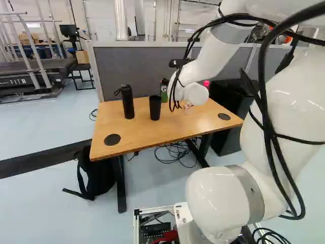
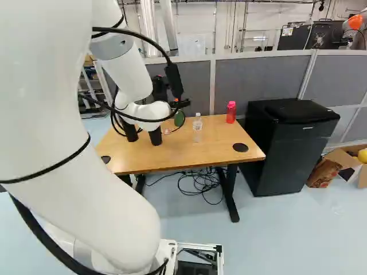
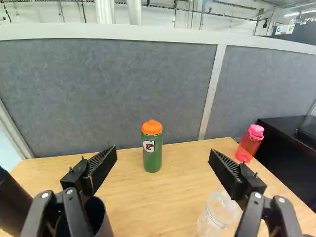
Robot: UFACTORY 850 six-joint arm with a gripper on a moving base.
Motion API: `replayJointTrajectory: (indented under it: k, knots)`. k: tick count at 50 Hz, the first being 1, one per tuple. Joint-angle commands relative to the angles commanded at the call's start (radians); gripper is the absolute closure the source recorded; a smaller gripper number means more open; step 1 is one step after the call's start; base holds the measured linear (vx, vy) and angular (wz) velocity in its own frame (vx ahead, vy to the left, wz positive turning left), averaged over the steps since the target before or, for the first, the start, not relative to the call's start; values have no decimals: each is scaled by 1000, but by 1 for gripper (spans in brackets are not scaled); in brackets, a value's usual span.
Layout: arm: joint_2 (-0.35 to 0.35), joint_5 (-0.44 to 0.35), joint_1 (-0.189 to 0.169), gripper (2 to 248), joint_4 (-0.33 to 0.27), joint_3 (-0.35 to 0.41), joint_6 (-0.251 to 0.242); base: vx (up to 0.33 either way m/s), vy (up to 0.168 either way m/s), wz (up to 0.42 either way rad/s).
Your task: Pick up the green bottle from the table
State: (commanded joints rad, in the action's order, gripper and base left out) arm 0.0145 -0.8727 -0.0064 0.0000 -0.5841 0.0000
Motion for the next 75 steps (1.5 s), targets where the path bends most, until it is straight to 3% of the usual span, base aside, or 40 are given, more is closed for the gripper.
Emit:
replayJointTrajectory:
  k: [15,39,75]
  knots:
    - [52,18,0,3,0,-89,0,0,0,0]
    - [132,272,1,3,26,-229,0,0,0,0]
    - [250,369,12,3,56,-442,0,0,0,0]
